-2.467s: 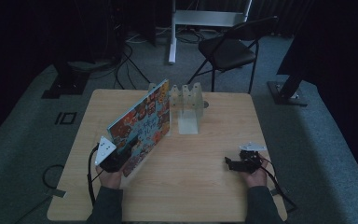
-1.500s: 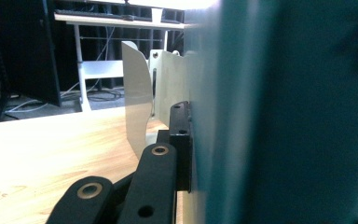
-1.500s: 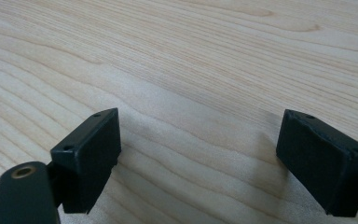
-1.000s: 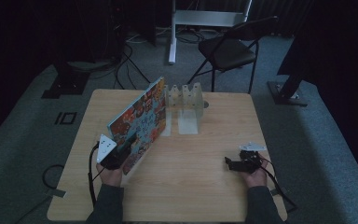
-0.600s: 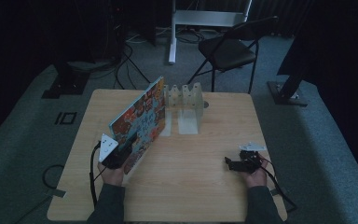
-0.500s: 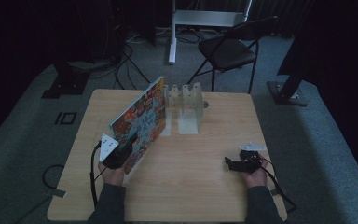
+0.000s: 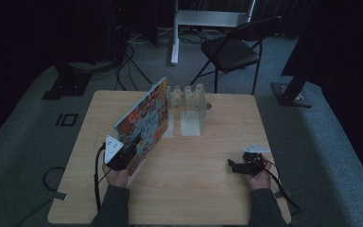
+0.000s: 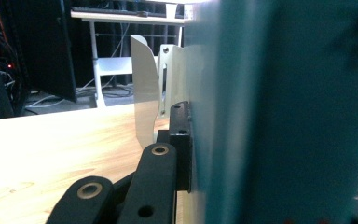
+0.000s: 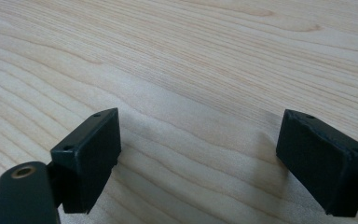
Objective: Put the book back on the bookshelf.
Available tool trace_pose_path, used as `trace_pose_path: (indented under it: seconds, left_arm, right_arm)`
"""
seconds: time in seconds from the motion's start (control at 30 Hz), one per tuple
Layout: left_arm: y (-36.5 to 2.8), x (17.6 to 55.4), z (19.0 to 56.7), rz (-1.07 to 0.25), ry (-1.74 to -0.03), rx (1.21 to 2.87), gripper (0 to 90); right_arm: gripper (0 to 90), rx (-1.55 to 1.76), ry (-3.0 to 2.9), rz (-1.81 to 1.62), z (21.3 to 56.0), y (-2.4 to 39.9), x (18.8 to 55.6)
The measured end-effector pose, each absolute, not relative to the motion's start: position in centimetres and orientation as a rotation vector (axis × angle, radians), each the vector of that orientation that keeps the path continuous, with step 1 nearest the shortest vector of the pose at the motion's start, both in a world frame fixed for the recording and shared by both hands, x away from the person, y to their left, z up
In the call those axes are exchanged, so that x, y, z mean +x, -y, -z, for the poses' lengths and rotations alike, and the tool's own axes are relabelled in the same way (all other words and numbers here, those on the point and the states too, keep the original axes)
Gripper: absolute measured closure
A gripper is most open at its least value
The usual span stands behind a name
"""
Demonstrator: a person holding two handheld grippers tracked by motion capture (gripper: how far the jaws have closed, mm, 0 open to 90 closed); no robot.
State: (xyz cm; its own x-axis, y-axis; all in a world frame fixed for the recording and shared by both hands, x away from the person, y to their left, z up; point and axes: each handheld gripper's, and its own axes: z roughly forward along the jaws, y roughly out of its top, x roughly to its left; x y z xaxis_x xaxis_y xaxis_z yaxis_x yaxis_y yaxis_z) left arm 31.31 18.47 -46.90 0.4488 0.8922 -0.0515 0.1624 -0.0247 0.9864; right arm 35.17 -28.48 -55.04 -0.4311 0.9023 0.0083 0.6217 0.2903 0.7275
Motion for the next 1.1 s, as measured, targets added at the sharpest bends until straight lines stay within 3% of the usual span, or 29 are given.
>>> trace_pose_path:
  seconds: [1.1]
  left_arm:
    - [-17.4,31.8,47.1,-0.836,-1.011,1.484,81.2]
  right_arm:
    - [13.3,1.365,-2.161,-0.939,55.0,28.5,35.2]
